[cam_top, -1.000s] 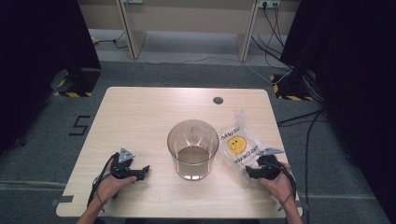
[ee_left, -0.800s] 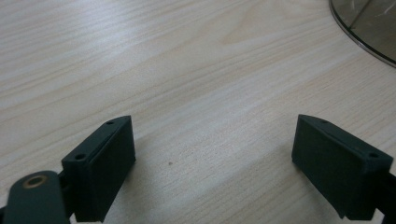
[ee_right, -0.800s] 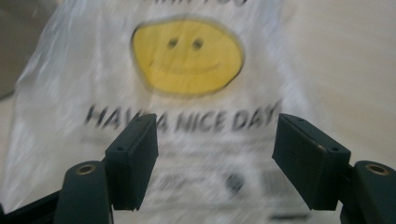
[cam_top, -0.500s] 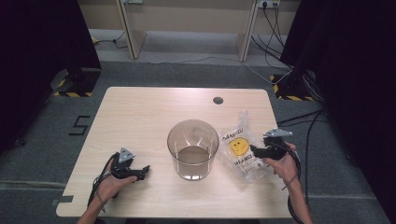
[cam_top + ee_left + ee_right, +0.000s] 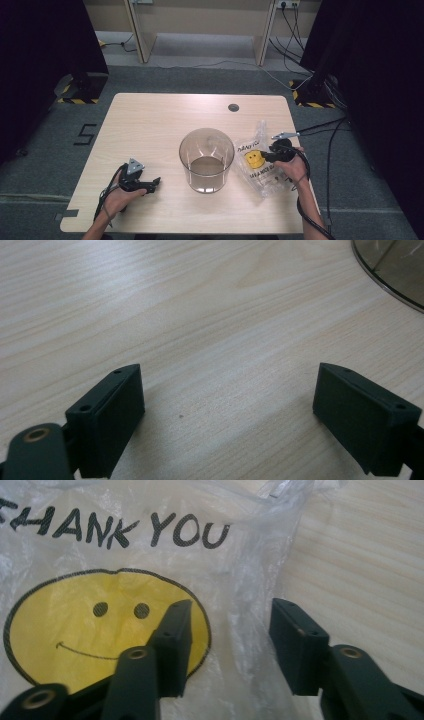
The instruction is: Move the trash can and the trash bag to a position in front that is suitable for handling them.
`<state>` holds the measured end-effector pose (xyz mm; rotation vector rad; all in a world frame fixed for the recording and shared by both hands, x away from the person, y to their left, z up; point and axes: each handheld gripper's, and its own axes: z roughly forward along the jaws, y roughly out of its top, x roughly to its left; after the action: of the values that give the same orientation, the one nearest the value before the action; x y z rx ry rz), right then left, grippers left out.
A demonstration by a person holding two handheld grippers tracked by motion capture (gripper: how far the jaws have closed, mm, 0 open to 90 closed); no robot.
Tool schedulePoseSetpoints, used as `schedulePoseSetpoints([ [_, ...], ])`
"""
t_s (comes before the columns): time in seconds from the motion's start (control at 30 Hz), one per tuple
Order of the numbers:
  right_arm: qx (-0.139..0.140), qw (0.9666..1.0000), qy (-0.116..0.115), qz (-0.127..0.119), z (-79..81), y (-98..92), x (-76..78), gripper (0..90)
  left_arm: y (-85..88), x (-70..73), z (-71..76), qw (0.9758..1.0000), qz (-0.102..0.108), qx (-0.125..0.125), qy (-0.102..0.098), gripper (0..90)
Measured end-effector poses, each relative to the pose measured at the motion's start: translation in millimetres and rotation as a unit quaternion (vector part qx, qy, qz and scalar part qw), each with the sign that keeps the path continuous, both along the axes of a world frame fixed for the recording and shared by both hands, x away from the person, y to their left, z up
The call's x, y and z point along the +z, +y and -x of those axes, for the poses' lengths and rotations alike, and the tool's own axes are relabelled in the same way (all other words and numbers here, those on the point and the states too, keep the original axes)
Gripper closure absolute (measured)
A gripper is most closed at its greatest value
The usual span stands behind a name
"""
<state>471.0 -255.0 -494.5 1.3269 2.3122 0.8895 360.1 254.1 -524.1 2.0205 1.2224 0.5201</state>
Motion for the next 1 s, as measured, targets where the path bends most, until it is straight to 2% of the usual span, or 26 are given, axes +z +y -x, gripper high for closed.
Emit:
schedulePoseSetpoints([
  [0.07,0.002,1.0,-0.001,0.0,3.7,-5.3,0.1,64.3,-0.2,-0.1,0.1,1.0,0.001,0.0,0.0,12.1],
  [0.13,0.004,1.0,-0.003,-0.004,7.9,-10.3,0.6,69.4,-0.2,-0.1,0.1,1.0,0.001,0.0,0.0,12.1],
  [0.33,-0.007,1.0,0.0,0.0,22.8,-26.1,3.0,75.4,-0.2,-0.1,0.0,1.0,0.001,0.0,0.0,12.1],
  [0.43,-0.033,0.9994,0.0,0.004,34.2,-36.7,5.9,74.8,-0.3,-0.1,0.0,1.0,0.001,-0.001,0.0,12.1],
  [0.5,-0.05,0.9987,0.005,-0.001,42.1,-42.1,7.7,71.6,-0.2,0.0,0.1,1.0,0.0,-0.002,0.0,12.1],
  [0.53,-0.058,0.9983,0.011,-0.002,48.4,-44.6,8.5,66.7,-0.3,0.0,0.1,1.0,0.0,-0.002,0.0,12.1],
  [0.57,-0.058,0.9983,0.011,-0.002,48.4,-44.6,8.5,66.7,-0.3,0.0,0.1,1.0,0.0,-0.002,0.0,12.1],
  [0.67,-0.076,0.997,0.018,-0.006,52.7,-46.9,11.3,48.4,-0.3,0.0,0.0,1.0,0.0,-0.003,0.0,12.1],
  [0.7,-0.084,0.9962,0.009,-0.022,51.5,-48.9,15.1,41.2,-0.4,-0.1,-0.1,1.0,0.002,-0.003,0.0,12.0],
  [0.73,-0.088,0.9956,0.009,-0.03,50.3,-49.4,16.9,38.1,-0.4,-0.1,-0.1,1.0,0.001,-0.003,0.0,12.0],
  [0.9,-0.09,0.9953,0.007,-0.036,42.9,-51.0,18.6,32.7,-0.6,-0.1,-0.3,1.0,0.001,-0.004,0.0,12.0],
  [1.0,-0.089,0.9949,0.021,-0.044,34.1,-50.8,14.2,31.0,-0.9,-0.1,-0.6,1.0,0.0,-0.003,0.0,11.9],
])
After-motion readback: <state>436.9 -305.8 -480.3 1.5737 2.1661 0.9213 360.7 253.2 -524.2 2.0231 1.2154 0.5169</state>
